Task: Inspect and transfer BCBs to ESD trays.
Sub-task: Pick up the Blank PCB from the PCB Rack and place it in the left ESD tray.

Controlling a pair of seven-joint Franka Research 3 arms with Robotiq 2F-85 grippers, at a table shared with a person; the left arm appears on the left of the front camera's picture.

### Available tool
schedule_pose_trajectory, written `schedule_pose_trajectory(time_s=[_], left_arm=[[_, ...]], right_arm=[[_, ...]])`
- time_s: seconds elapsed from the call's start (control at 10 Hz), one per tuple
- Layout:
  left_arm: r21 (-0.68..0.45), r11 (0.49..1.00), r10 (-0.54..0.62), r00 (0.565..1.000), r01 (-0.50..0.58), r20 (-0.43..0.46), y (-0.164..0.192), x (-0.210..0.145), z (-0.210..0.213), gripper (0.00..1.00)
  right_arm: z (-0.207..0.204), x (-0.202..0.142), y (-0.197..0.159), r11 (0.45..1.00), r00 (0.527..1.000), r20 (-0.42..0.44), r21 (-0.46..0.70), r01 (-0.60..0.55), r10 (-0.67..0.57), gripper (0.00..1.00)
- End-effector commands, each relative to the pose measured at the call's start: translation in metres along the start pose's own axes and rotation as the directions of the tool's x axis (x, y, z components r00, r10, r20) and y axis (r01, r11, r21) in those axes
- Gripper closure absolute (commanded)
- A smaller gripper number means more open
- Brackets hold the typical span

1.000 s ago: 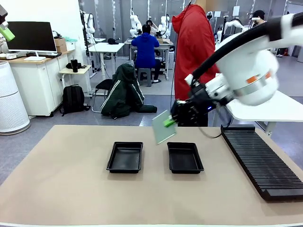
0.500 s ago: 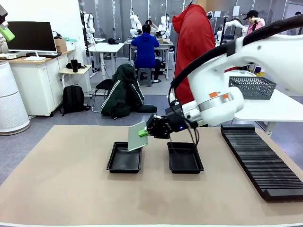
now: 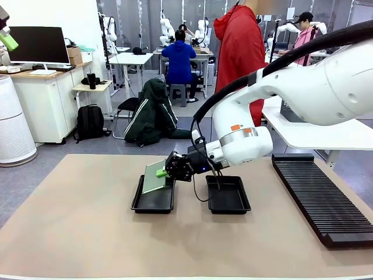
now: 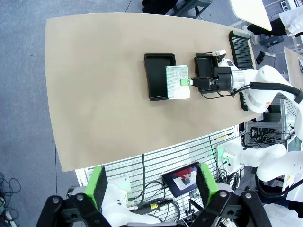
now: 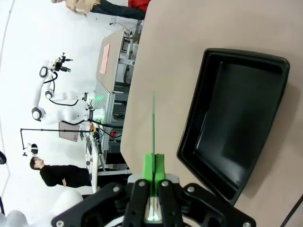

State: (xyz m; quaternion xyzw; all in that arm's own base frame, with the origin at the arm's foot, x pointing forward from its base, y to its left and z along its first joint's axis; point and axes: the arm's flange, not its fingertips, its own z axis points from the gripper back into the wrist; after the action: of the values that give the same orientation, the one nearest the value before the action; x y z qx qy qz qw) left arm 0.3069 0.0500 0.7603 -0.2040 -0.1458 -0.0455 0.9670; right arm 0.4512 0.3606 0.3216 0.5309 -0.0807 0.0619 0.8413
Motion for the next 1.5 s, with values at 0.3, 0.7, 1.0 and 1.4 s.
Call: schedule_pose_trajectory(time_s=[0.3,0.7,1.0,1.4], left_arm=[[-0.002,1.000,0.004,1.000,-0.004,-0.003,0.001,0.000,-0.001,0.00],[-0.002,1.000,0.004,1.000,-0.004,-0.003,0.001,0.000,-0.001,0.00],[-0.002,1.000,0.004,1.000,-0.004,-0.003,0.001,0.000,-0.001,0.00],[-0.002,1.000,0.004,1.000,-0.004,-0.003,0.001,0.000,-0.001,0.00]], right_arm=[[-0.027,0.010,-0.019,0.994,0.997,0.024,-0.077,0.081,-0.079,0.97],[-0.034,0.015,-0.034,0.986,0.991,0.014,-0.098,0.136,-0.136,0.97],[-0.043,0.019,-0.041,0.976,0.985,-0.004,-0.136,0.168,-0.171,0.97],[-0.053,0.027,-0.046,0.963,0.977,-0.021,-0.173,0.208,-0.214,0.97]])
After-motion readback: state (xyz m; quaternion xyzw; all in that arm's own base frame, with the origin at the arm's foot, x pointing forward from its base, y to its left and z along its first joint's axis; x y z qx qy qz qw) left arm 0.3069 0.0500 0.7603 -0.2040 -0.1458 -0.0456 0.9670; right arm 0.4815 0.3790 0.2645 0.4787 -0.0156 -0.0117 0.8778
